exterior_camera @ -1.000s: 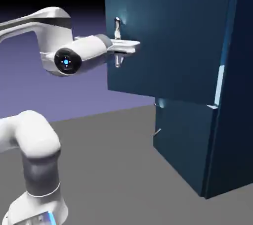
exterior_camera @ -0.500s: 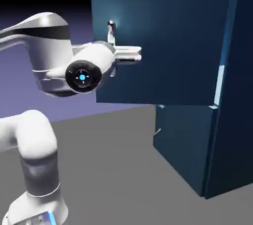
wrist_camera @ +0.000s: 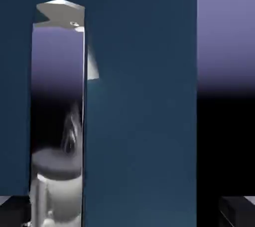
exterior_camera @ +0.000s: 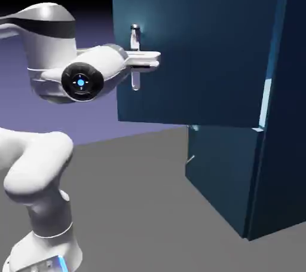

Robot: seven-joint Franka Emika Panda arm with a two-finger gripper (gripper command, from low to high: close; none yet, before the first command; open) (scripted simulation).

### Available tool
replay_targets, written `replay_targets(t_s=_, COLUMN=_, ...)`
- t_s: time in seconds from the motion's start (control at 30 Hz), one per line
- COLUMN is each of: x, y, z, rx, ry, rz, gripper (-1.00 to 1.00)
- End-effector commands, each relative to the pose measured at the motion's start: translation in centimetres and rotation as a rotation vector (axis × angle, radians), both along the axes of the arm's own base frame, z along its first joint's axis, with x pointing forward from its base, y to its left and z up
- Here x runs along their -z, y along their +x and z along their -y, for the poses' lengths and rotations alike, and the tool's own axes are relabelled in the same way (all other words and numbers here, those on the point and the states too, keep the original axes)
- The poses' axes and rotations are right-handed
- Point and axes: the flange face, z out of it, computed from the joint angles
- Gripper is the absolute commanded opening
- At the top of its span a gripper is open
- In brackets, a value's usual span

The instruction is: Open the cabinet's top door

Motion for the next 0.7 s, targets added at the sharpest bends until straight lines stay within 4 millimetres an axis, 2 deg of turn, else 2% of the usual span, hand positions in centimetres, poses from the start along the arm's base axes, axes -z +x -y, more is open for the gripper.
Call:
replay_targets(t_s=0.0, x=0.2, y=0.3, z=0.1, rx=0.001, ry=0.004, rz=-0.001, gripper=-1.00)
replay_targets(t_s=0.13, x=0.5, y=1.5, z=1.9, rx=-0.033, ry=0.022, rz=0.006, gripper=-1.00)
replay_targets(t_s=0.4, x=0.5, y=1.4, z=8.9, rx=-0.225, ry=0.024, rz=0.006, gripper=-1.00)
replay_targets(t_s=0.67, x=0.5, y=2.4, z=15.6, rx=-0.412, ry=0.025, rz=0.003, gripper=-1.00)
